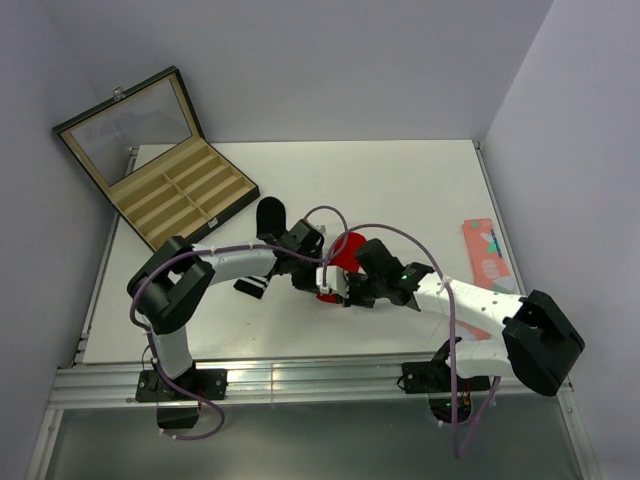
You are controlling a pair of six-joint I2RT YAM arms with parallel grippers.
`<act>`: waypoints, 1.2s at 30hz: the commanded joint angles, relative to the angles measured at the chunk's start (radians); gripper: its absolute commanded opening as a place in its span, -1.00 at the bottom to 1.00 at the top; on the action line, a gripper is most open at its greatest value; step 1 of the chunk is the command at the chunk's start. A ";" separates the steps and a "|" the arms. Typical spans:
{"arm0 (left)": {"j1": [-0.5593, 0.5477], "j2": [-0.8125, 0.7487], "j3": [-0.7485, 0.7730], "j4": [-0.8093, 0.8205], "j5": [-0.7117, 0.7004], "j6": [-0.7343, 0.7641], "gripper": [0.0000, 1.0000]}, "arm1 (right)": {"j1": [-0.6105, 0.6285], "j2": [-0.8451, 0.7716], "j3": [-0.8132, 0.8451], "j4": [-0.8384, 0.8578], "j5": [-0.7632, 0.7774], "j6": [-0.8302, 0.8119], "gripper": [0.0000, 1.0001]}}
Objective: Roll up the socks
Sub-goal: Move the sock to the center of the board.
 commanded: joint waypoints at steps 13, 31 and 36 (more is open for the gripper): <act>-0.015 0.049 0.054 0.023 0.025 -0.017 -0.99 | 0.136 0.017 -0.076 0.122 0.127 -0.009 -0.46; -0.027 0.055 0.032 0.038 0.033 -0.020 -0.99 | 0.151 -0.047 -0.092 0.151 0.179 -0.038 -0.44; -0.027 0.055 0.034 0.040 0.031 -0.021 -0.99 | 0.174 -0.052 -0.102 0.149 0.192 -0.043 -0.41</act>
